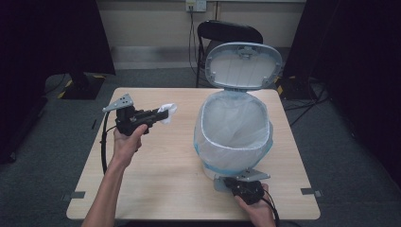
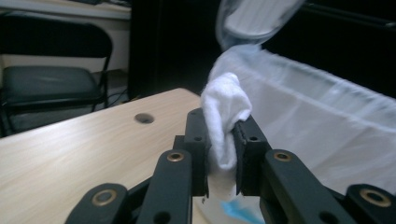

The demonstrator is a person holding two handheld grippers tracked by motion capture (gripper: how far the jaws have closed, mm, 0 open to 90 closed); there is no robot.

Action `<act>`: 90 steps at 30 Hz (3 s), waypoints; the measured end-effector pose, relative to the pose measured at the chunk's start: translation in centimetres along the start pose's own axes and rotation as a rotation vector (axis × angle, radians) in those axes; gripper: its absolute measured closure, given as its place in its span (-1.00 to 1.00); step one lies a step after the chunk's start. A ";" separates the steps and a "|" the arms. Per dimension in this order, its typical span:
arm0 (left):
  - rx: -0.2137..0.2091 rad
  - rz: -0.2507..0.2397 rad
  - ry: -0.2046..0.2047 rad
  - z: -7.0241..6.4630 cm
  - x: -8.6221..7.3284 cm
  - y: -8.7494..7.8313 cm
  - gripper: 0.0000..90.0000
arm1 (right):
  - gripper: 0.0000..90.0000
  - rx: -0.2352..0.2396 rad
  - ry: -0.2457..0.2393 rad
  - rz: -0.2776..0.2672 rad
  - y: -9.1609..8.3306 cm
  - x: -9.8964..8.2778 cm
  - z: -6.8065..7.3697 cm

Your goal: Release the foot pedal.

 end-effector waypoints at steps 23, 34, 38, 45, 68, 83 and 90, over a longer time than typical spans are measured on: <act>-0.127 -0.058 0.133 -7.4 7.2 3.1 0.74 | 0.85 0.006 0.008 0.002 0.0 0.0 0.0; -0.177 -0.046 0.161 -9.7 8.8 5.9 0.74 | 0.85 0.000 0.007 0.006 0.0 0.0 -0.1; -0.189 -0.047 0.153 -10.3 9.2 7.1 0.73 | 0.85 0.004 0.007 0.002 0.0 0.0 -0.1; -0.221 -0.026 0.155 -11.4 9.3 9.1 0.72 | 0.84 0.002 0.004 0.004 0.0 0.0 -0.1; -0.186 0.011 0.142 -11.6 9.8 10.9 -0.29 | 0.84 0.004 0.008 0.001 0.0 0.0 -0.1; -0.041 0.022 0.120 -6.3 9.1 5.6 -0.39 | 0.85 0.008 0.021 0.001 0.0 0.0 -0.1; 0.034 0.028 0.091 -3.5 7.0 1.8 -0.41 | 0.84 0.017 0.026 -0.004 0.0 0.0 -0.1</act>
Point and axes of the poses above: each handheld gripper's, and its own axes: y roughly forward along the jaws, x roughly out of its top, z roughly to its left, the point moved 10 cm from there along y, roughly forward along the jaws
